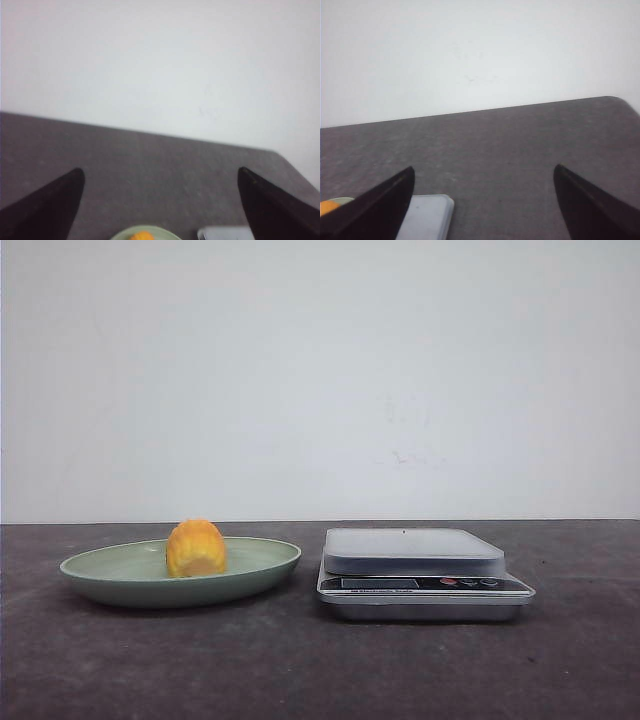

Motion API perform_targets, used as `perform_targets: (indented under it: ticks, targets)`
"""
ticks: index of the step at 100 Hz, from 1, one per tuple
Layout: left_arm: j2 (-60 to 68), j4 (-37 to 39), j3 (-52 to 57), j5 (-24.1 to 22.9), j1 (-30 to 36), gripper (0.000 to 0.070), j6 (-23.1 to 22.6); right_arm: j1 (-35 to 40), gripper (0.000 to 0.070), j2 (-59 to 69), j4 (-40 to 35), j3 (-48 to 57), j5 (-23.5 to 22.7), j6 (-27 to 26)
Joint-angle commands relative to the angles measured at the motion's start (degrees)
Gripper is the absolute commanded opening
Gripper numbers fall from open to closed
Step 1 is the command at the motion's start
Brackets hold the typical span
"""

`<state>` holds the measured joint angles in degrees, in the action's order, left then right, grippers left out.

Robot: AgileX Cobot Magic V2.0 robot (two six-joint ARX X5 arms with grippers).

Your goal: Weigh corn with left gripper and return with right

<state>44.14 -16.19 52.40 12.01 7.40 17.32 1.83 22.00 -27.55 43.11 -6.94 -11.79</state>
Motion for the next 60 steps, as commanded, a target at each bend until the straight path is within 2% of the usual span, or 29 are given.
perform_targets:
  ticks: [1, 26, 38, 60]
  targets:
    - [6.95, -0.92, 1.38, 0.22, 1.81, 0.0595, -0.83, 0.22, 0.0563, 0.76, 0.22, 1.03, -1.11, 0.44]
    - [28.76, -0.50, 3.21, -0.70, 9.33, 0.0595, -0.81, 0.31, 0.0564, 2.71, -0.68, 1.09, -2.38, 0.48]
    - [35.98, -0.50, 3.21, -3.58, 12.00, 0.0595, -0.76, 0.31, 0.0564, 3.43, -0.92, 1.25, -2.38, 0.50]
    - [44.70, 2.69, 3.21, -5.27, 16.00, 0.0595, -0.33, 0.31, 0.0564, 3.43, -0.92, 1.25, -2.27, 0.52]
